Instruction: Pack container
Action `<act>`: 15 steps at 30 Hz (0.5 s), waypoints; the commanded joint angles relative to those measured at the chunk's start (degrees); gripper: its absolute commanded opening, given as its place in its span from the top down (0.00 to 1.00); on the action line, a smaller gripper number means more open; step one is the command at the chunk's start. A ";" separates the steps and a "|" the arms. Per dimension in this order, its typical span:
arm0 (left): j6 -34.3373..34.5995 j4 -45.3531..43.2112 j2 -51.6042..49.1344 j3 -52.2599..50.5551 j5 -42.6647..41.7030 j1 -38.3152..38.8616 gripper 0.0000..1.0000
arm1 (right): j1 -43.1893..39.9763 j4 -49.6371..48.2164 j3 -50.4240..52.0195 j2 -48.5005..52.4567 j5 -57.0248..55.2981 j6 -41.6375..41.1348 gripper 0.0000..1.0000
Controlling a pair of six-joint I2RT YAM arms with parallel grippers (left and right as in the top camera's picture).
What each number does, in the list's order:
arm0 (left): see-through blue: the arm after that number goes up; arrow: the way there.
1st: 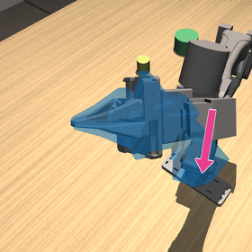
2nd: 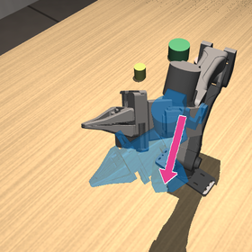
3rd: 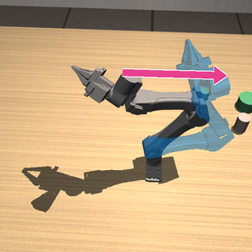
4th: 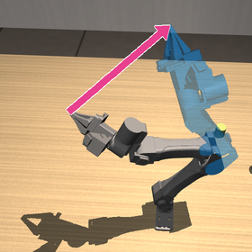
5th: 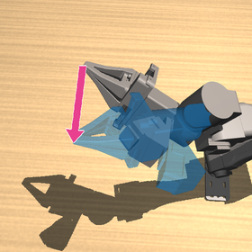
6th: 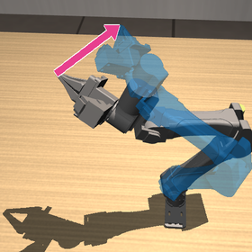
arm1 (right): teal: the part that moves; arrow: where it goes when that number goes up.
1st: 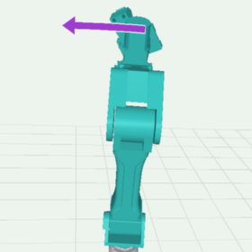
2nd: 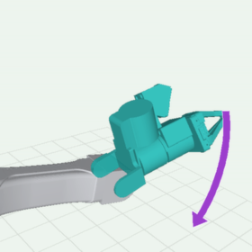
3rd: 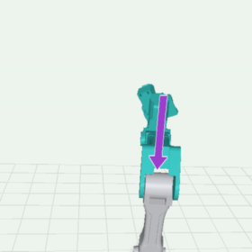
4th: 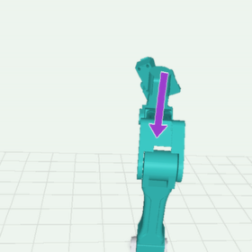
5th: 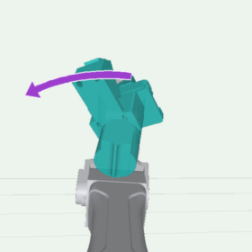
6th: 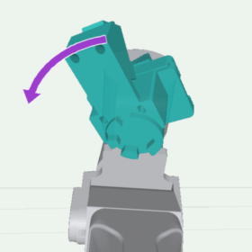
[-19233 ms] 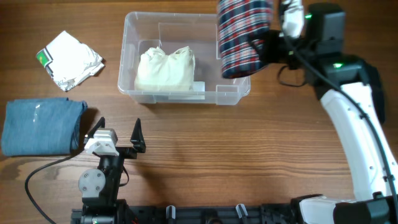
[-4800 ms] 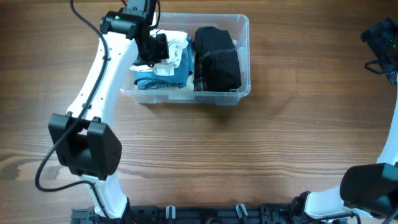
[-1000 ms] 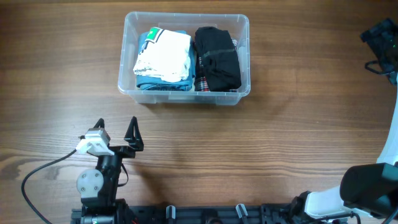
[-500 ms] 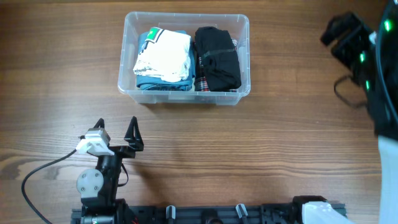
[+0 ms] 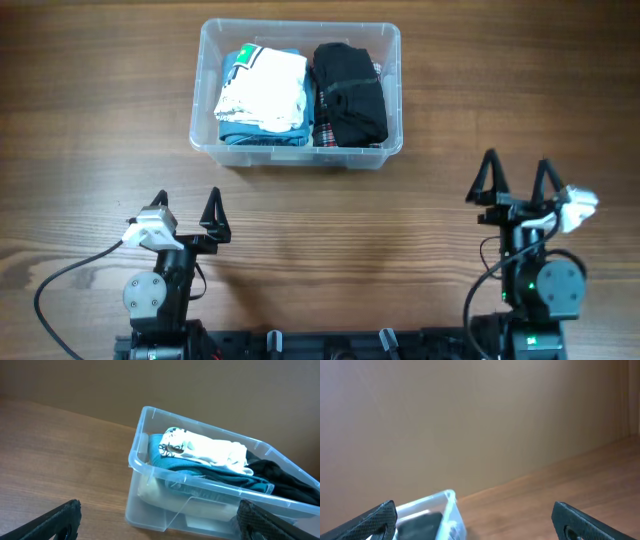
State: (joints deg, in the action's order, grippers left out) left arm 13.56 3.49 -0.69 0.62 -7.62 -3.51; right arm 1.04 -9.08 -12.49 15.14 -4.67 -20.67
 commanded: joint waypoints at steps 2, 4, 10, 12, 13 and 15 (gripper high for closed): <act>-1.16 0.20 0.52 -0.28 -0.68 -0.48 0.00 | 0.24 -0.31 7.91 -7.34 2.69 3.58 0.00; -1.16 0.20 0.52 -0.28 -0.68 -0.48 0.00 | 0.24 -0.20 10.05 -9.07 2.69 3.54 0.00; -1.16 0.20 0.52 -0.28 -0.68 -0.48 0.00 | 0.24 8.70 12.20 -14.23 3.13 2.89 0.00; -1.18 0.20 0.52 -0.28 -0.68 -0.48 0.00 | 0.24 8.63 12.20 -14.95 4.02 4.04 0.00; -1.16 0.20 0.52 -0.28 -0.68 -0.48 0.00 | 0.24 8.74 12.20 -14.95 5.14 4.11 0.00; -1.16 0.20 0.52 -0.28 -0.68 -0.48 0.00 | 0.24 8.96 12.20 -14.95 7.72 4.15 0.00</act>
State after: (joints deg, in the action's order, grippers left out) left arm 13.56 3.49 -0.69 0.64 -7.62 -3.51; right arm 1.04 -0.16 -0.38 1.10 -0.80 -17.63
